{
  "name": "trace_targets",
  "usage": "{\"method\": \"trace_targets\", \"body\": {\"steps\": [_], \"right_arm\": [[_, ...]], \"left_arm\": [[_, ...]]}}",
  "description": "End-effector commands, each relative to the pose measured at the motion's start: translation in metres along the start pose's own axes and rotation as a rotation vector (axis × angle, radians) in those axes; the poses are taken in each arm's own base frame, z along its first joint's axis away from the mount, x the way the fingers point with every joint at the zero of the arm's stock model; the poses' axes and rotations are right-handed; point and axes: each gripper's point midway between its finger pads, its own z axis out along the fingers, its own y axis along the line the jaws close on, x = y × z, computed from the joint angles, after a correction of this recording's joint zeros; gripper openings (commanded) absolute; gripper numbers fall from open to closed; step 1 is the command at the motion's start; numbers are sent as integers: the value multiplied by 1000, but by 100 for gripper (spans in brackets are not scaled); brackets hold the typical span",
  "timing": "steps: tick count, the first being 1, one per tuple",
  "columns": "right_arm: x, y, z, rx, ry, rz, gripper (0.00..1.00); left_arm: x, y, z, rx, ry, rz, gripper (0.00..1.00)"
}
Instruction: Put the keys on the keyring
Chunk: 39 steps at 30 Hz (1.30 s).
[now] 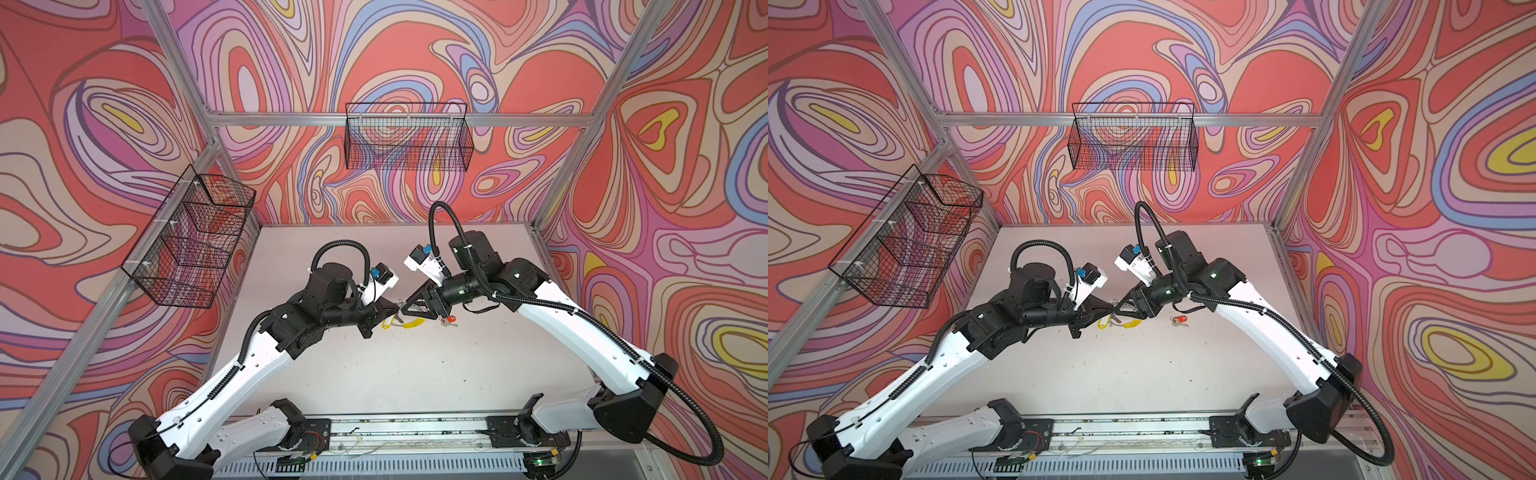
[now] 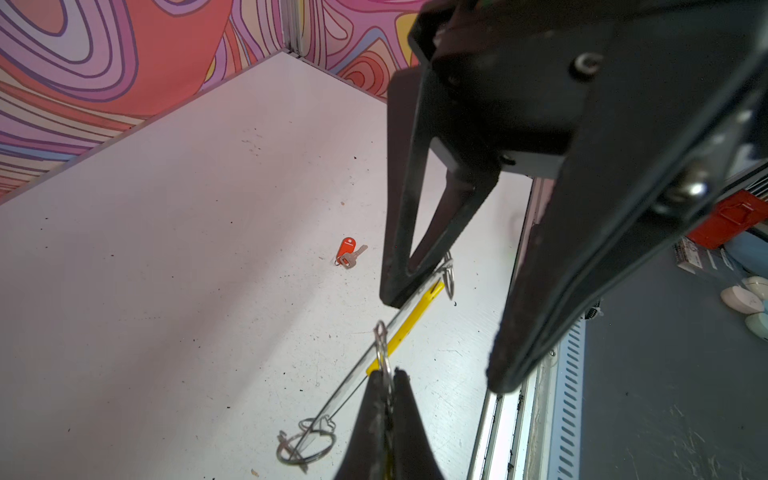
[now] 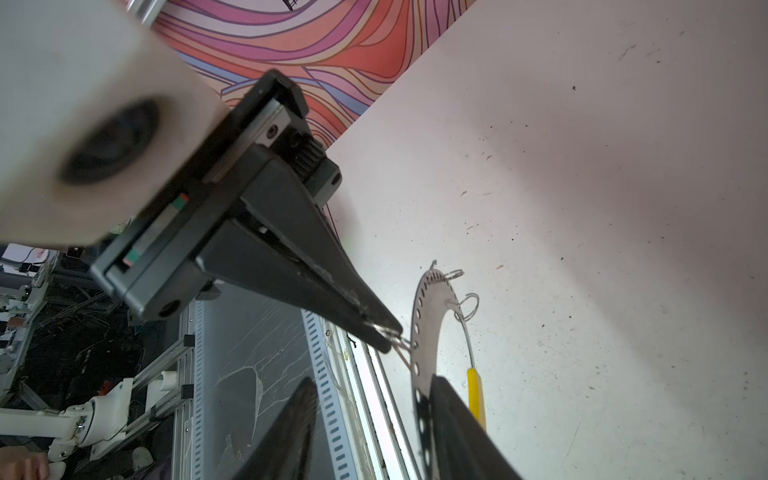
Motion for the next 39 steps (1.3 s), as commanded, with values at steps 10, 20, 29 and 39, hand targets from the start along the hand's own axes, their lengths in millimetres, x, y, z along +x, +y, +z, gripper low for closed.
{"method": "trace_targets", "body": {"steps": [10, 20, 29, 39], "right_arm": [[7, -16, -1, 97, 33, -50, 35], [4, -17, 0, 121, 41, -71, 2], [-11, -15, -16, 209, -63, -114, 0], [-22, -3, -26, 189, -214, -130, 0]], "left_arm": [[-7, -20, -5, 122, 30, -39, 0], [-11, -22, -7, 131, 19, -53, 0], [-32, -10, -3, 85, -72, -166, 0], [-51, 2, -7, 28, -148, -318, 23]]}}
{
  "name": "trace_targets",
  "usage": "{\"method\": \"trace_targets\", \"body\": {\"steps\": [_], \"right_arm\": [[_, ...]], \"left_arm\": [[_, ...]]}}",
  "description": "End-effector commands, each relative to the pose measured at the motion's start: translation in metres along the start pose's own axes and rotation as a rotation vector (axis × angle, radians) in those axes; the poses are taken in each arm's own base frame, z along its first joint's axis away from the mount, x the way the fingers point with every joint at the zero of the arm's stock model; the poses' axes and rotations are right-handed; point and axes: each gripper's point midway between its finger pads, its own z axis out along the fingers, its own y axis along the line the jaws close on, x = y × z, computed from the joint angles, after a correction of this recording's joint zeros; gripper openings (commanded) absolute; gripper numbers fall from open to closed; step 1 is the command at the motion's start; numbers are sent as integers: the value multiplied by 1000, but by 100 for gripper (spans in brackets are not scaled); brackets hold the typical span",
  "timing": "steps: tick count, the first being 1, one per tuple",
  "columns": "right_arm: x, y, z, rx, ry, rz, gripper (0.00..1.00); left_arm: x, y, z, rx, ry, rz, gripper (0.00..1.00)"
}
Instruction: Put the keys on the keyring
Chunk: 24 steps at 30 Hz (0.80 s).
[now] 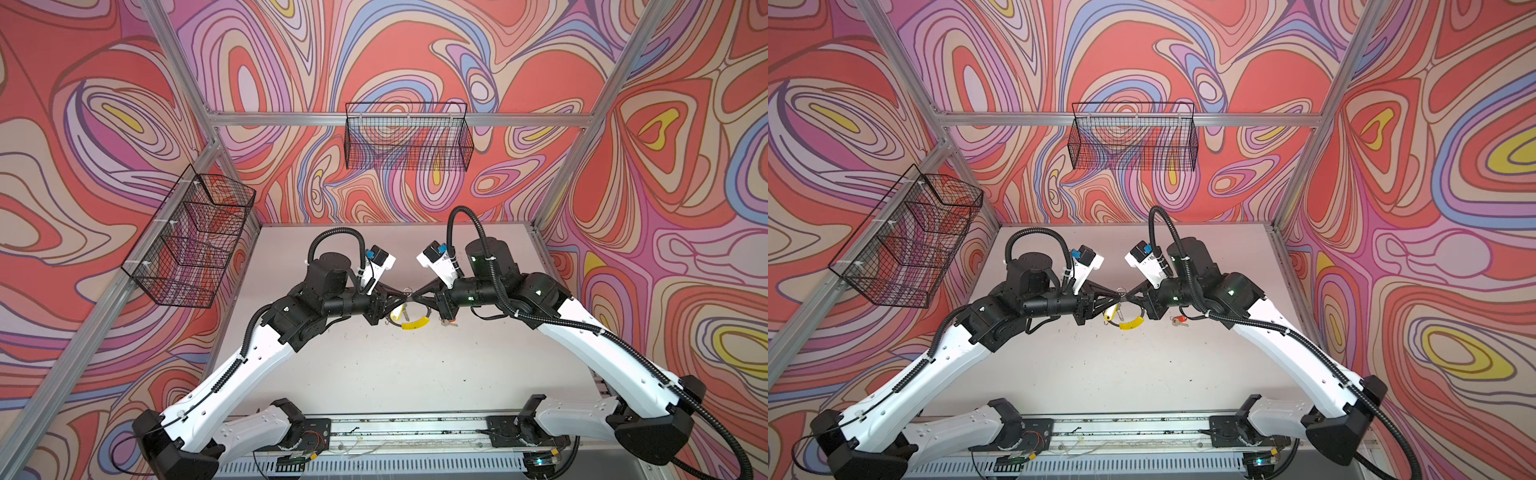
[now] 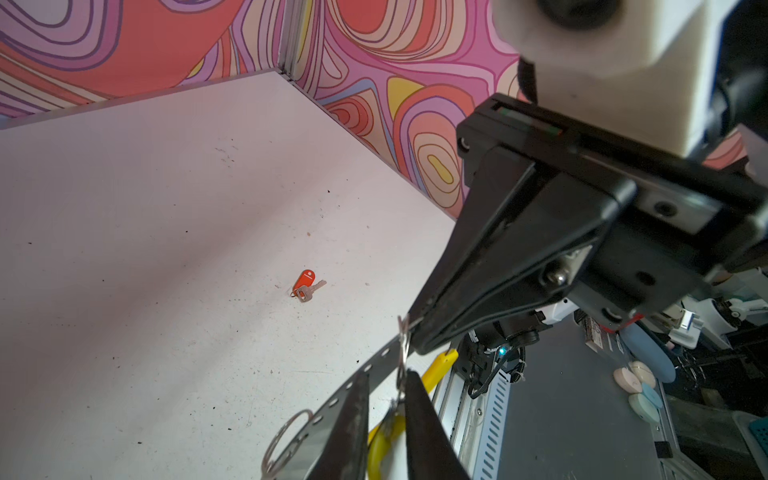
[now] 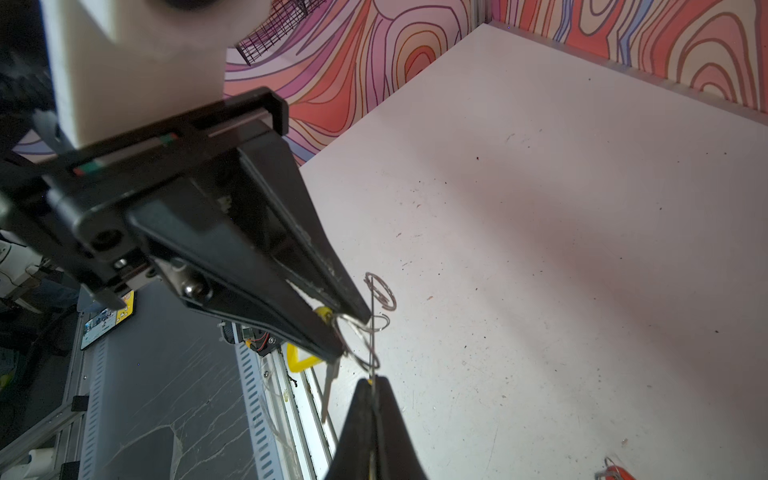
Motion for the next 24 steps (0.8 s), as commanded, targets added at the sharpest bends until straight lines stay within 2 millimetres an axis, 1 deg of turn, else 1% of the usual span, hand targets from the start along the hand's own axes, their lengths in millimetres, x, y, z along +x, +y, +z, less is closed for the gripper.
{"method": "trace_targets", "body": {"steps": [1, 7, 11, 15, 21, 22, 24], "right_arm": [[-8, 3, 0, -7, -48, -10, 0], [-9, 7, 0, -27, -62, -13, 0], [-11, 7, -3, -25, -78, -18, 0], [-13, 8, -4, -27, -92, -17, 0], [-14, 8, -2, -33, -100, -13, 0], [-14, 8, -2, -36, -101, -13, 0], [-14, 9, -2, -39, -103, -12, 0]], "left_arm": [[-19, 1, -5, -30, -60, -63, 24], [-25, -6, -4, 4, -61, -86, 35], [-27, -7, -5, 0, -54, -102, 39], [-28, -8, -7, -3, -48, -127, 40], [-25, -15, -5, 54, -37, -172, 38], [-24, -14, -5, 46, -35, -172, 38], [-23, -5, -8, -16, -41, -174, 38]]}}
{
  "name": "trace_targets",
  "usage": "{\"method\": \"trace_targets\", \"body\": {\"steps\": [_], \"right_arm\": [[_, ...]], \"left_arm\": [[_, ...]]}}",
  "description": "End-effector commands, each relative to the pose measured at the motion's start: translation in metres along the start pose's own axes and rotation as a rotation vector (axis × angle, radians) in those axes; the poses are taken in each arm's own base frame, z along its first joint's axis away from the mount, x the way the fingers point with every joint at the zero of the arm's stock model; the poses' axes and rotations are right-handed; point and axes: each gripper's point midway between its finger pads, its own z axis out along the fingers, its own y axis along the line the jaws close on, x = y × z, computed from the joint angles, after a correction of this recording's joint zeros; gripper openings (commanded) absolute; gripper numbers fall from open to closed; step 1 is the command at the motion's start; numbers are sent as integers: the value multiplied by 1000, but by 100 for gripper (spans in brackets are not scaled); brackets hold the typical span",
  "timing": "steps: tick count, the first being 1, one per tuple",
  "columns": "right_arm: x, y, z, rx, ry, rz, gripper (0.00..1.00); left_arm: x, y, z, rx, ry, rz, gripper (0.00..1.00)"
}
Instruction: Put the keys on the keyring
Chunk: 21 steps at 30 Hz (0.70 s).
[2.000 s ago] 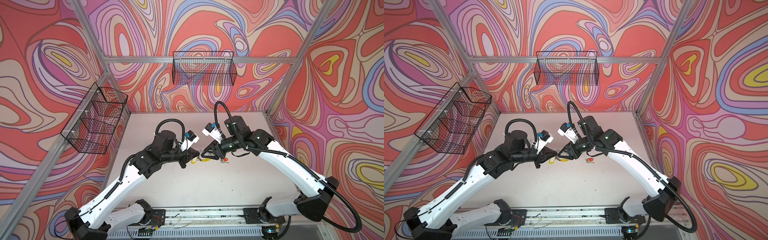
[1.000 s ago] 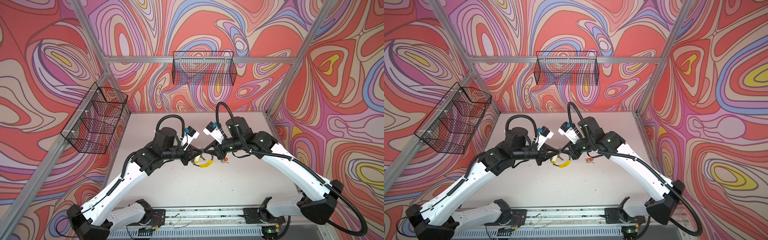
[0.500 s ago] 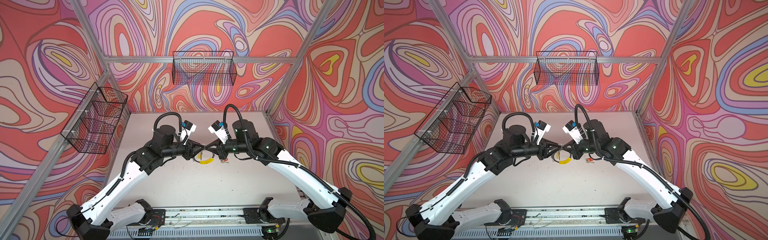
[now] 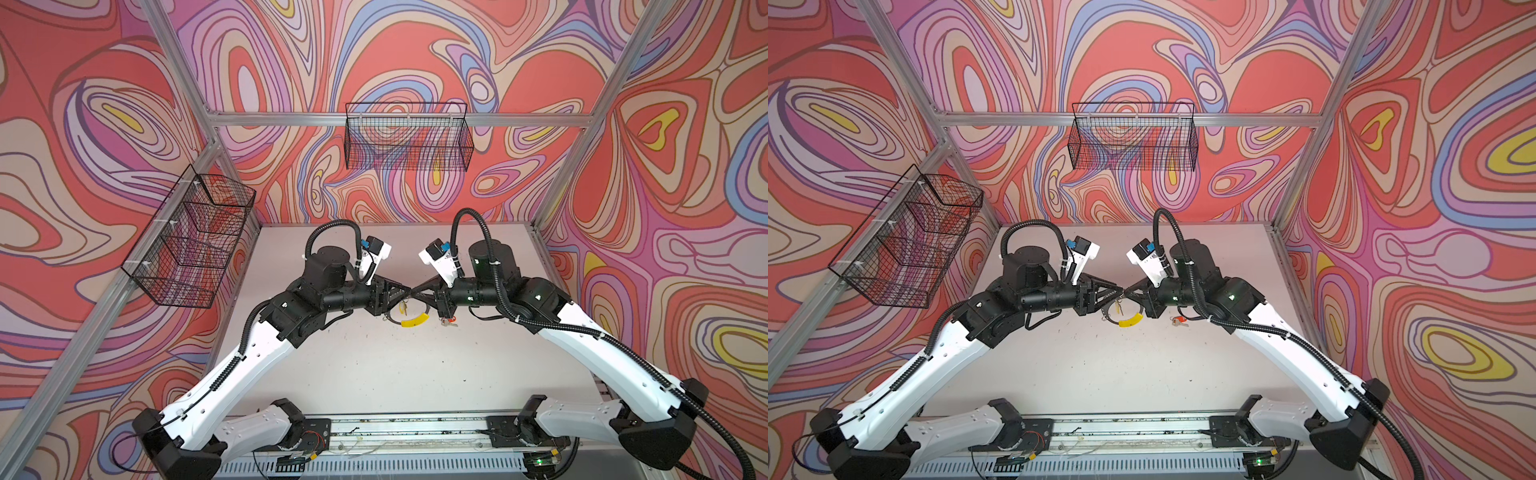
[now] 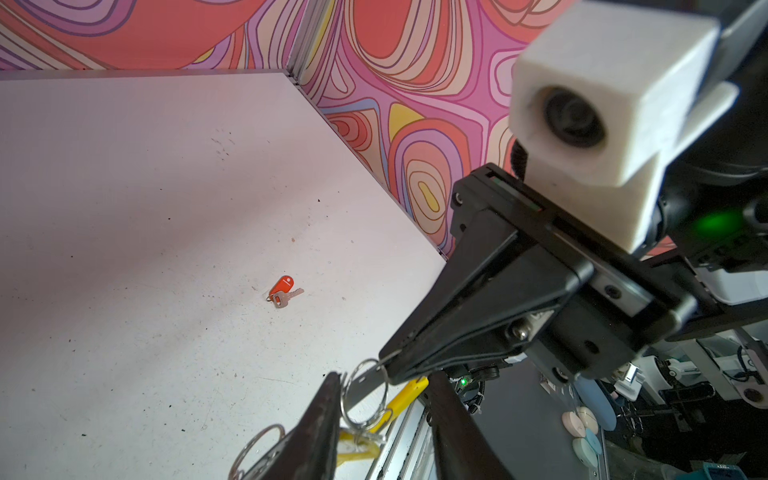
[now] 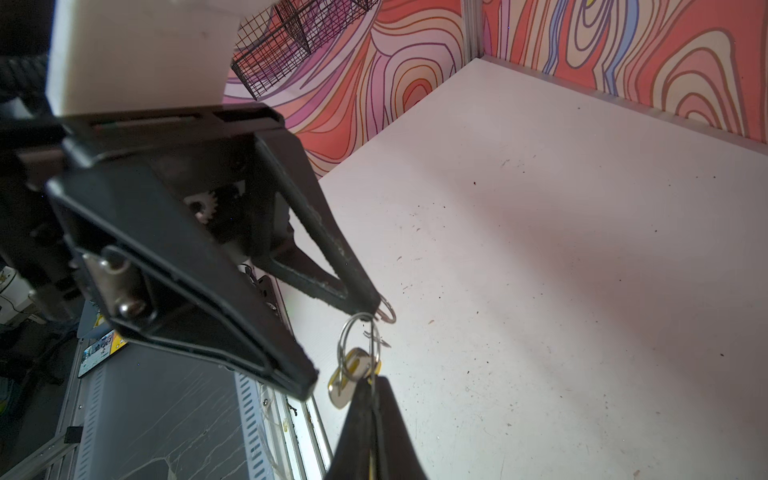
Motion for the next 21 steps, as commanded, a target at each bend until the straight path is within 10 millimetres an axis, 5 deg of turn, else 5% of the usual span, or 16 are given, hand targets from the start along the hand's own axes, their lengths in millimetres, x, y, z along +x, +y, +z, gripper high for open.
{"method": "trace_targets", "body": {"steps": [1, 21], "right_arm": [[-7, 9, -4, -30, -37, -21, 0], [-9, 1, -5, 15, -73, -29, 0]], "left_arm": [[-4, 5, -6, -47, -16, -13, 38], [1, -5, -24, -38, -1, -149, 37]]}}
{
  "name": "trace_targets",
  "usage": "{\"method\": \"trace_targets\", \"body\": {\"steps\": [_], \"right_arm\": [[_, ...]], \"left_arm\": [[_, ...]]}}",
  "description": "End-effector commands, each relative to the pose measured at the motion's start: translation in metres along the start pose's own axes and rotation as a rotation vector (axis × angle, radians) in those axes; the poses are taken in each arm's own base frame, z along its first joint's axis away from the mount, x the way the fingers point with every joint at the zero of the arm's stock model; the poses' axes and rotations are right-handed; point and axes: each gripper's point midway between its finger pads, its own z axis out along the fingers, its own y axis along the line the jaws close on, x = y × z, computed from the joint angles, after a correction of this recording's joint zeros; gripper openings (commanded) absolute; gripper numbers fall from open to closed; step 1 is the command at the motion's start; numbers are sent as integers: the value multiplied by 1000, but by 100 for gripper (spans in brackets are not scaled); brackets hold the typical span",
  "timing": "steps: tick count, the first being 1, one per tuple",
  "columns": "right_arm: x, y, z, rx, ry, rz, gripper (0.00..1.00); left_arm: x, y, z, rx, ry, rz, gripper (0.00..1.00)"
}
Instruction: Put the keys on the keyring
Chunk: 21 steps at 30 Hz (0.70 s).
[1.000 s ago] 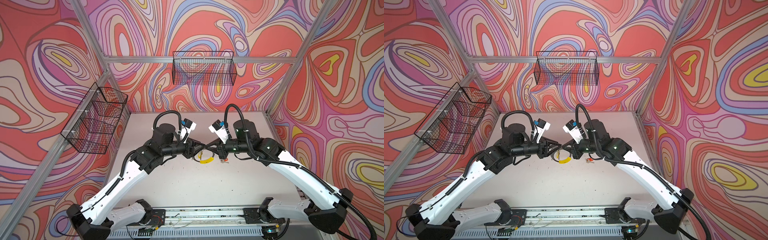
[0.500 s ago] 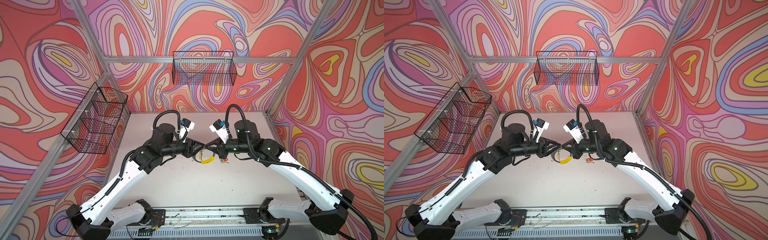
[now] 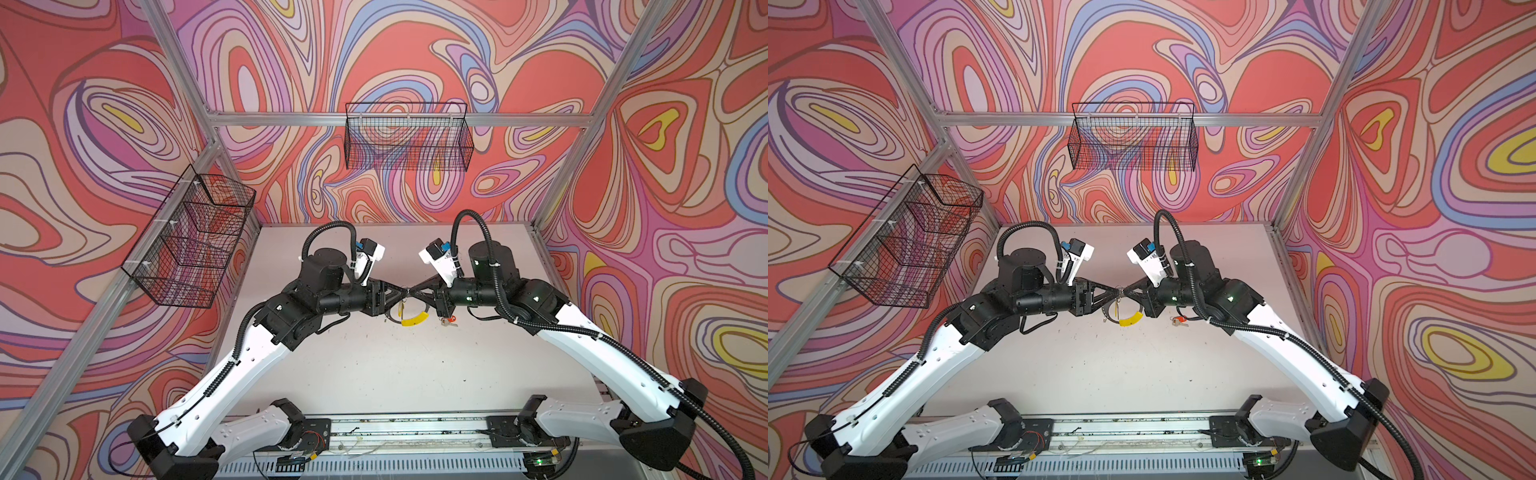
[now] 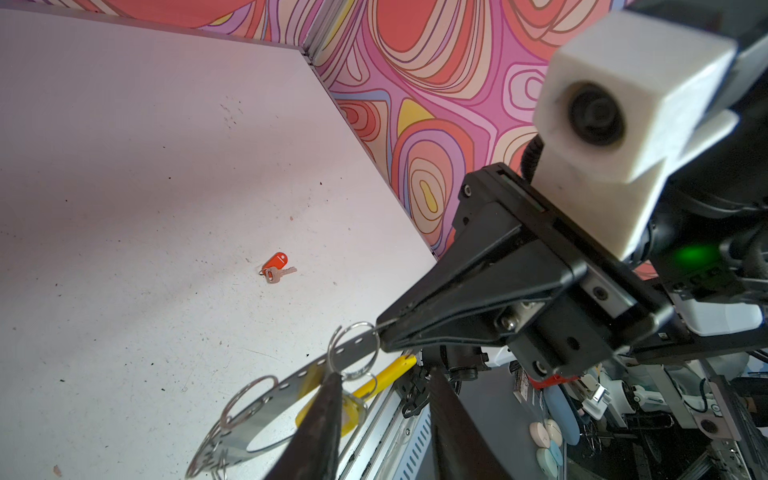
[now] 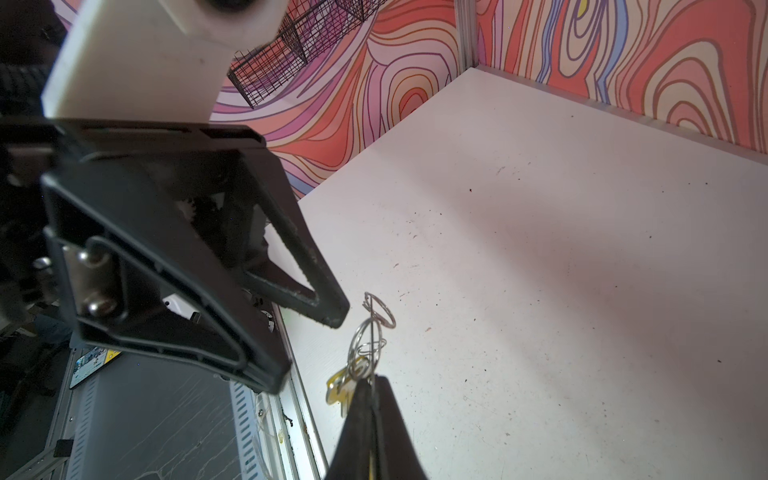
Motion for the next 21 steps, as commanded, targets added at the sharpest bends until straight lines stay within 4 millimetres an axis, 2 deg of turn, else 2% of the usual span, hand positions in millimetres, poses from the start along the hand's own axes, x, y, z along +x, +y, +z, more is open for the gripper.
{"method": "trace_targets", "body": {"steps": [1, 11, 21], "right_arm": [[-8, 4, -6, 5, -49, -27, 0], [-11, 4, -6, 5, -65, -39, 0], [-12, 6, -8, -3, -73, -43, 0]], "left_arm": [[-4, -7, -15, -8, -17, -18, 37], [-7, -8, -2, 44, -14, -73, 36], [-7, -1, 6, 36, -1, -94, 35]]}}
